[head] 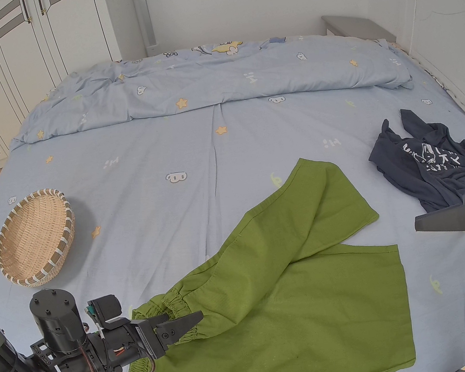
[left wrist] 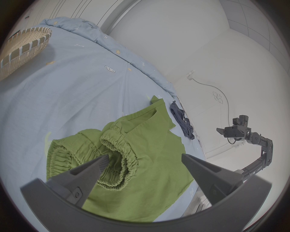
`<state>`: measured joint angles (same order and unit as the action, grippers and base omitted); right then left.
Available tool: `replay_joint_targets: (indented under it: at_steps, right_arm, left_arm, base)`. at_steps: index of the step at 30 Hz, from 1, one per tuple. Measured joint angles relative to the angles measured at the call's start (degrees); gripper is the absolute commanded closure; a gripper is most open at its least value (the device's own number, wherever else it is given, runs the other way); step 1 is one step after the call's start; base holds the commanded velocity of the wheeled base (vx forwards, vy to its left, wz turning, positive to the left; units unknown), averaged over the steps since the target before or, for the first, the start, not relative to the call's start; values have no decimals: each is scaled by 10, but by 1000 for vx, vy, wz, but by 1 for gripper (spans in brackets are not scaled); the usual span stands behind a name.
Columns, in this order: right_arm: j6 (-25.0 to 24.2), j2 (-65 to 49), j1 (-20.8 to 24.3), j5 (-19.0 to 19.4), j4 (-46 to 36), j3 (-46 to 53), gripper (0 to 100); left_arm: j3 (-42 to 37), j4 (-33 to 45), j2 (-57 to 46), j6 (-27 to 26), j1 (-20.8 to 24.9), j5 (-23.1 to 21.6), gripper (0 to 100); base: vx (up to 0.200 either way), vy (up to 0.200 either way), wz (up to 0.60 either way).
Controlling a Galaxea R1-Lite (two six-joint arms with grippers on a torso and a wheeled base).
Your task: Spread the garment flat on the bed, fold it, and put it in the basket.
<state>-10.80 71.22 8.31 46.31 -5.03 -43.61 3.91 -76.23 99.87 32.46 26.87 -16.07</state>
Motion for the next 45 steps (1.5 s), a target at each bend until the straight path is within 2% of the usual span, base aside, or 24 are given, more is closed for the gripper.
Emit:
replay_joint_targets:
  at_steps: [45]
  right_arm:
    - [-1, 0, 0, 0, 19, 10, 0]
  left_arm:
    - [76, 0, 72, 1, -25, 2, 0]
  base:
    - [0, 0, 0]
